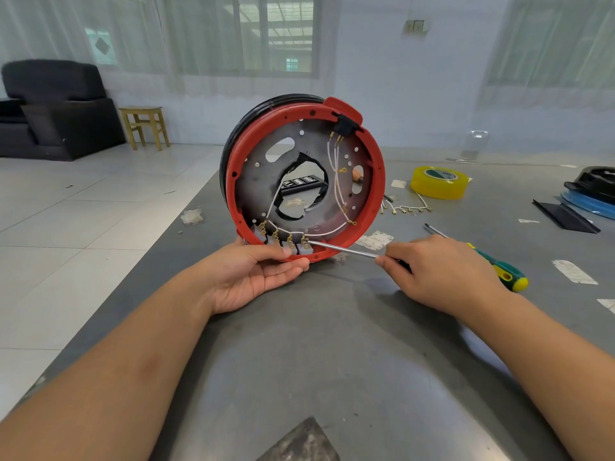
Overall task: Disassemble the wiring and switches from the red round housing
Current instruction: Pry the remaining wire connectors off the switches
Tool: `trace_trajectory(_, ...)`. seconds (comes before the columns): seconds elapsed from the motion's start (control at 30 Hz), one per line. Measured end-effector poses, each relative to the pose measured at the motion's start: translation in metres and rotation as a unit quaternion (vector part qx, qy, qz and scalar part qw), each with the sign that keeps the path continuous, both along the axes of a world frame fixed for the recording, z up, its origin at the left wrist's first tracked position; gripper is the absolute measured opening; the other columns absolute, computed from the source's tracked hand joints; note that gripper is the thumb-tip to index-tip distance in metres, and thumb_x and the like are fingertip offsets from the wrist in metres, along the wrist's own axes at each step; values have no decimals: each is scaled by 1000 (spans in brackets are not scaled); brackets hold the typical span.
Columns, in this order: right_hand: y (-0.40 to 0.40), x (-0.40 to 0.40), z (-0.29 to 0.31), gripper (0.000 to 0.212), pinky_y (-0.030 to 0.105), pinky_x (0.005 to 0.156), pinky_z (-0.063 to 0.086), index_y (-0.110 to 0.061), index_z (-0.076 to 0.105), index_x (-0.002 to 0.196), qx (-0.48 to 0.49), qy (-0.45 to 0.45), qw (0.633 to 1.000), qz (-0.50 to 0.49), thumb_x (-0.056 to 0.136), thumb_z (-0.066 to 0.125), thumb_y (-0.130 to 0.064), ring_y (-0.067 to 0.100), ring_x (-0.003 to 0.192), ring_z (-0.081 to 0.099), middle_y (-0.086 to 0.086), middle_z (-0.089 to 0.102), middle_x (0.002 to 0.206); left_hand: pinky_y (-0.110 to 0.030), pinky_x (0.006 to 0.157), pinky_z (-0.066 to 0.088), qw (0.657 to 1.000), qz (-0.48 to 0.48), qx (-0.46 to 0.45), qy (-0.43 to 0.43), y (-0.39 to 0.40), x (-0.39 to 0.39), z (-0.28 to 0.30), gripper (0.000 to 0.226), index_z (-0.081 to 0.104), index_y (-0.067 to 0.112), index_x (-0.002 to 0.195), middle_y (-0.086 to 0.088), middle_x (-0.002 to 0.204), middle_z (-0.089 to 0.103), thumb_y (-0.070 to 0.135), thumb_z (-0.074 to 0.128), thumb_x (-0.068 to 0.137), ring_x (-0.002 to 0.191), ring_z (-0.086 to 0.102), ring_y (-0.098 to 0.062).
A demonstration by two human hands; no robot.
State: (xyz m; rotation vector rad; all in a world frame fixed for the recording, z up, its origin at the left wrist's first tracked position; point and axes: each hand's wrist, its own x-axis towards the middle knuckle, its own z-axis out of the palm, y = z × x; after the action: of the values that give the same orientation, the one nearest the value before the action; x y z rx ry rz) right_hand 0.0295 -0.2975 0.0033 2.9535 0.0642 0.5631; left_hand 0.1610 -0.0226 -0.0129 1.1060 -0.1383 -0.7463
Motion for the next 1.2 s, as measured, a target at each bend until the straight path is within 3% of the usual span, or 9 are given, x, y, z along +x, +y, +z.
trace_trajectory(0.23,-2,0,0,40,28,49,36,-36,43,74,7,7,1000,2,100,27,-61,8,60,49,-13,47,63,-40,74,66,1000,2,0,4,0,3,-2,71,37,1,153,-36,120,70,-18,62,91,108,74,-48)
trace_trajectory(0.37,0,-1,-1,41,31,55,53,-36,55,86,7,4,1000,-5,102,27,-62,9,65,57,-12,56,70,-40,74,66,1000,-4,-2,7,0,3,-1,68,40,2,153,-35,121,71,-19,60,92,108,74,-46)
trace_trajectory(0.5,1,-1,-2,43,27,50,44,-37,50,83,-9,-19,1000,-5,98,20,-64,13,66,57,-10,56,71,-40,74,66,1000,-4,-2,4,-1,2,-1,66,41,1,152,-34,122,71,-18,61,92,108,74,-47)
trace_trajectory(0.7,0,-1,-1,42,27,50,46,-36,51,84,-17,-16,1000,-10,100,23,-62,12,65,55,-10,54,72,-39,72,66,1000,2,-4,9,-1,2,-1,65,41,-2,151,-36,119,70,-17,62,91,106,75,-47)
trace_trajectory(0.9,1,-2,0,43,29,51,47,-35,53,84,-17,-23,999,-21,101,24,-62,13,65,53,-11,55,73,-38,71,66,1000,9,-6,3,-1,1,-1,74,48,-13,144,-36,117,71,-12,73,74,104,76,-46)
trace_trajectory(1.1,4,-2,2,39,24,46,31,-36,49,83,-22,-9,999,-25,102,26,-62,6,59,45,-11,51,71,-37,71,66,1000,3,-3,-1,-1,2,-2,67,53,-14,137,-36,116,72,-11,73,74,104,76,-45)
trace_trajectory(1.2,4,-2,3,38,24,46,31,-37,49,83,-17,-2,999,-26,102,27,-62,5,59,45,-11,52,71,-37,72,66,1000,0,-1,-3,-1,2,-3,63,56,-14,134,-36,116,72,-11,73,74,104,76,-44)
